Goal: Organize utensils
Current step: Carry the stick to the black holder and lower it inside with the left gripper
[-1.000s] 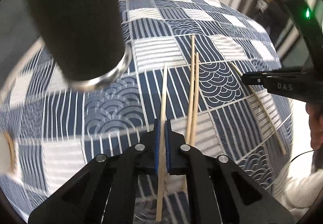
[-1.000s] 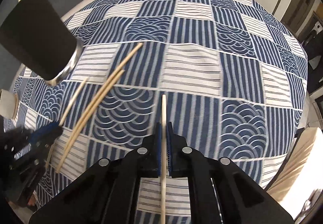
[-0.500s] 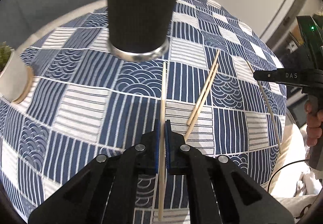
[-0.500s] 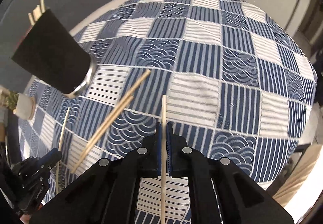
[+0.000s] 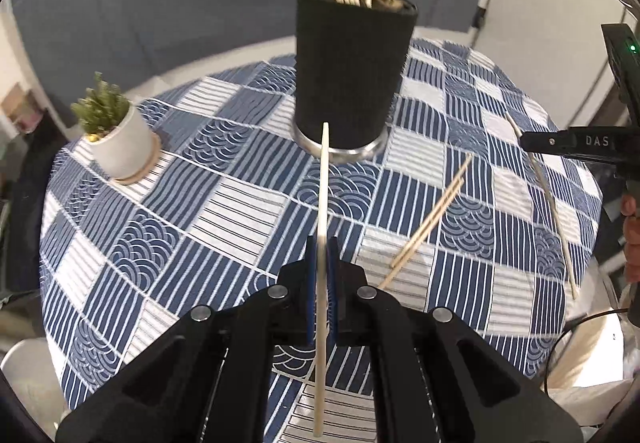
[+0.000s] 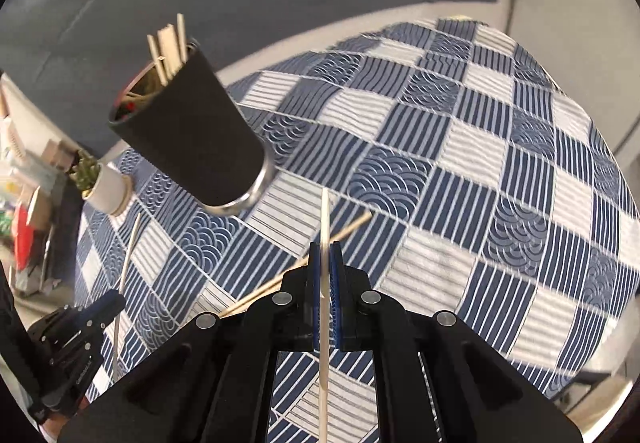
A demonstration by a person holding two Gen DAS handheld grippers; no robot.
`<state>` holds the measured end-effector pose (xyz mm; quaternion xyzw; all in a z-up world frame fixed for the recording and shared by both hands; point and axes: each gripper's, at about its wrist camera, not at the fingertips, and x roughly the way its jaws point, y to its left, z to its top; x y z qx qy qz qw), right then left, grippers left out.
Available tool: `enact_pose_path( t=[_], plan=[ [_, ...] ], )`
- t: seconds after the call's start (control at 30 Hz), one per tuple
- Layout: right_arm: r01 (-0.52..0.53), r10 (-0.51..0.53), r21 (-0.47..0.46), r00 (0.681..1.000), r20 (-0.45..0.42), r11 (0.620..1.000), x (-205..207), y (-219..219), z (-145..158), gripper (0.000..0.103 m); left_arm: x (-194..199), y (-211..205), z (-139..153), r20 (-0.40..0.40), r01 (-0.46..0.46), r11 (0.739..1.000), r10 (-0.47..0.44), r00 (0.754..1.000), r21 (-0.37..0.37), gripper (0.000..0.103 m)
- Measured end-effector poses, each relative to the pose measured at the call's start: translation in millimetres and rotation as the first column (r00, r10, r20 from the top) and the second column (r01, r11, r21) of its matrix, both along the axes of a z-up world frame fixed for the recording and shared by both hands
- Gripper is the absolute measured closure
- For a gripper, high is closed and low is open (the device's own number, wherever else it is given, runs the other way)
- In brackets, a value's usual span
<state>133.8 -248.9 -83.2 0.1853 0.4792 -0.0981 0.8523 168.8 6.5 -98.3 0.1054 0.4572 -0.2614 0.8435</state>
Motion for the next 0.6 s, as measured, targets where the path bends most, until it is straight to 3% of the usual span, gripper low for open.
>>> enact_pose_path(
  t=[0.3, 0.6],
  plan=[
    [-0.161, 0.161, -0.016, 0.981, 0.108, 0.987, 7.4, -12.5, 25.4, 0.098, -36.9, -12.3, 32.8, 0.133, -0.156, 0.987, 0.159, 0.978, -0.035, 0.098],
    [-0.258, 0.260, -0.038, 0.947, 0.189, 0.965, 22.5, -13.8, 58.6, 0.098, -45.3, -19.5, 50.8, 0.150, -0.232, 0.970, 0.240, 0.959, -0.070, 0.098]
  ],
)
